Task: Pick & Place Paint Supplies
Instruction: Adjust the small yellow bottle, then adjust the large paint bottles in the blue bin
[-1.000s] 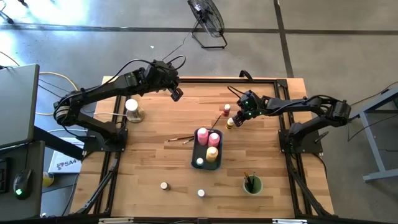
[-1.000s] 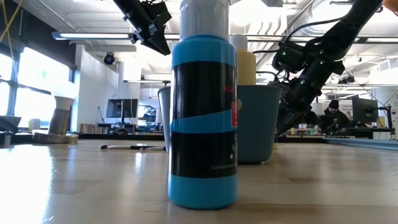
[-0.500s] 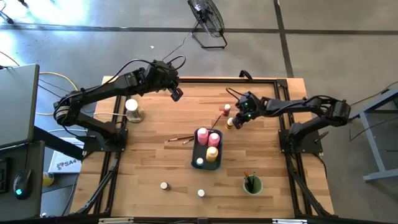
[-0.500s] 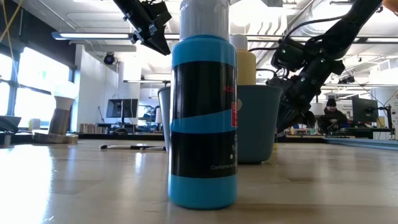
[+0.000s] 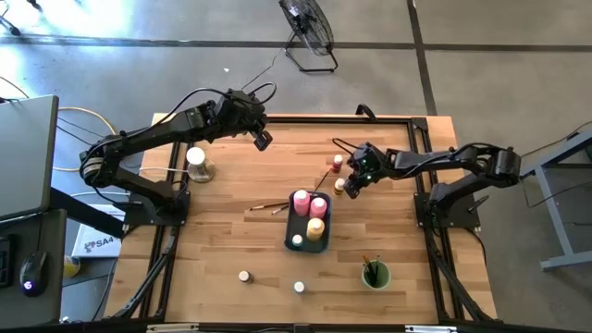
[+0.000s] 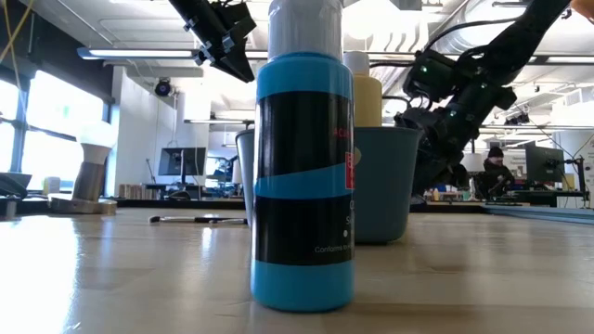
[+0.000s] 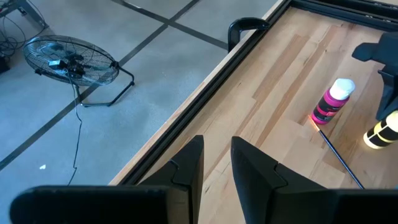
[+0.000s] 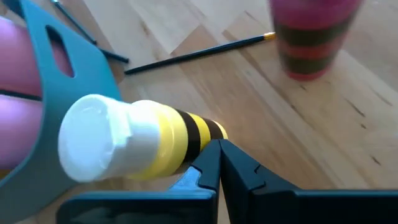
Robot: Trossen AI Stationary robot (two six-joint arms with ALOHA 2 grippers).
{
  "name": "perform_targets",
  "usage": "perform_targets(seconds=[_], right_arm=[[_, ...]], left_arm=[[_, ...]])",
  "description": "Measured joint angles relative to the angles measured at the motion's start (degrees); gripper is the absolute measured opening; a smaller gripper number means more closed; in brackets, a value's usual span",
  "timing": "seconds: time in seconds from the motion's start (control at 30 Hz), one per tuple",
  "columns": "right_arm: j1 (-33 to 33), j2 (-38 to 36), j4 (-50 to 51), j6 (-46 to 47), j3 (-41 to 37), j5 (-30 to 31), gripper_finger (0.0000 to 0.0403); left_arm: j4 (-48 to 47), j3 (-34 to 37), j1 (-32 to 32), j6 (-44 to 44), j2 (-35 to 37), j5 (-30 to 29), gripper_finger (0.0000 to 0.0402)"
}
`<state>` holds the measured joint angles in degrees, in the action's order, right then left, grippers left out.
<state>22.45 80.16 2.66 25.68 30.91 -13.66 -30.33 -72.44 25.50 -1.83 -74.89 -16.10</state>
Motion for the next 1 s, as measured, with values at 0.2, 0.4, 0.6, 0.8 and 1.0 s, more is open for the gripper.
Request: perform_targets(seconds=[0.2,0.4,0.6,0.8,1.0], right_arm=[[-1.9,0.0,-0.8,0.0,0.0,-0.6,0.0002],[-3.0,0.0,-0.3,0.0,0.0,-0.7,0.0002],[-2.0,0.0,-0.7,1.4,0.0,5.3,0.0002],[-1.4,0.0,-3.3,1.0,0.0,3.2,0.0002],[-1.4,0.0,-2.8,0.0,0.0,3.5,0.0002]], left_arm=[[0.0,0.0,0.0,0.0,0.0,0.0,0.0077],[0.0,0.0,0.0,0.0,0.0,0.0,0.0077],[0.0,0.0,0.0,0.0,0.0,0.0,0.0077],[0.0,0.0,0.0,0.0,0.0,0.0,0.0077],[0.0,0.0,0.0,0.0,0.0,0.0,0.0077]])
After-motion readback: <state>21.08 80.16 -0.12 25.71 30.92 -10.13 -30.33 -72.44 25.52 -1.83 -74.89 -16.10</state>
